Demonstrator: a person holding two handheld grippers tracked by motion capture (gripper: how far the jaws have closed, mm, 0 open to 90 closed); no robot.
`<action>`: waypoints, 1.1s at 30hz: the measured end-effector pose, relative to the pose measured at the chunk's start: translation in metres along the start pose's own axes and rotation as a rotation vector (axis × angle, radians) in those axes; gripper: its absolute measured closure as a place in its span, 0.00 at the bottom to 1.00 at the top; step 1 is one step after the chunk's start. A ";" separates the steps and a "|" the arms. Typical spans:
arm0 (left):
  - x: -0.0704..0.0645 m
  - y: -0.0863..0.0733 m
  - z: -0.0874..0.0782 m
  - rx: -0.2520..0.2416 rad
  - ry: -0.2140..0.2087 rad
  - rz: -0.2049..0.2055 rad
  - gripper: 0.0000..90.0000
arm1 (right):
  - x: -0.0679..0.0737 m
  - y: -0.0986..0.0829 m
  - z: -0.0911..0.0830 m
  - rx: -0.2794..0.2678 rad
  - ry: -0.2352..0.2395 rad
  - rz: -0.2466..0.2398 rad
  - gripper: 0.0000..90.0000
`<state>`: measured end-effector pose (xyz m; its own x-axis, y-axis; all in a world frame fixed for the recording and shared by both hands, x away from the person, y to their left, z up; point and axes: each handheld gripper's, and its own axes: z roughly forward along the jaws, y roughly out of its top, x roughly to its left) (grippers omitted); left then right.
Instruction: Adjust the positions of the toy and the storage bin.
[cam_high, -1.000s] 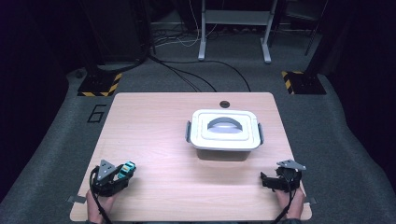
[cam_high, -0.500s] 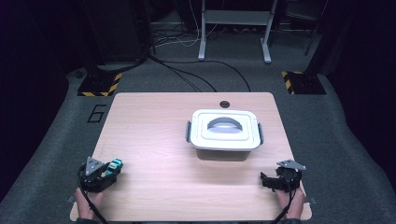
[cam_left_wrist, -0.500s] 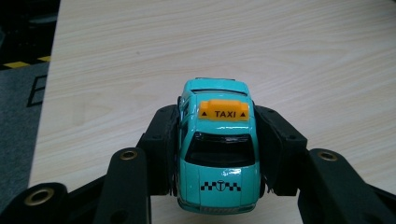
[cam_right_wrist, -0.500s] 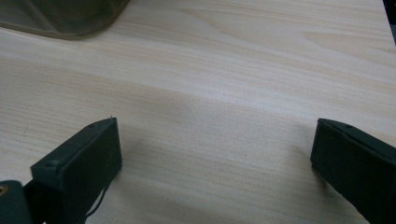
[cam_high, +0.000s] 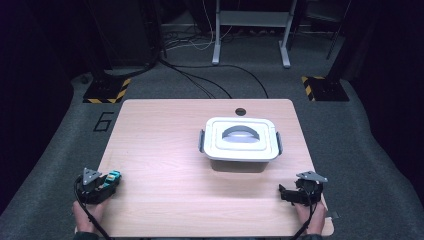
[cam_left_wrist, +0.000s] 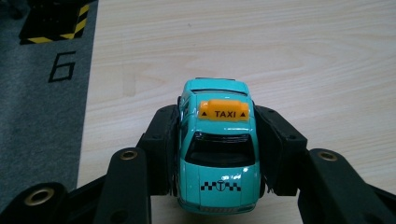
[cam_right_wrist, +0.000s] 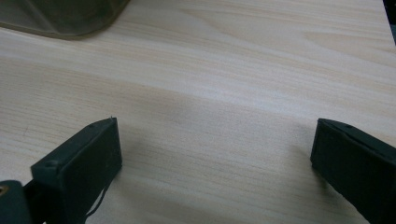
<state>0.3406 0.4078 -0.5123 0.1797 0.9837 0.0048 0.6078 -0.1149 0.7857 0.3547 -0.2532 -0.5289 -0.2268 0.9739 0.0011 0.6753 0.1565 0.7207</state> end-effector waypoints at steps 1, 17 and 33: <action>0.002 -0.001 0.000 0.010 -0.001 -0.001 0.58 | 0.000 0.000 0.000 0.000 0.000 0.000 0.01; 0.017 -0.009 0.011 0.022 0.038 -0.041 0.58 | 0.000 0.000 0.000 0.000 0.000 0.000 0.01; 0.008 -0.003 -0.008 -0.006 0.012 -0.053 0.16 | 0.000 0.000 0.000 0.000 0.000 0.000 0.01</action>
<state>0.3340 0.4169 -0.5093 0.1380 0.9900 -0.0291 0.6118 -0.0621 0.7886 0.3547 -0.2532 -0.5289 -0.2264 0.9740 0.0011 0.6751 0.1561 0.7210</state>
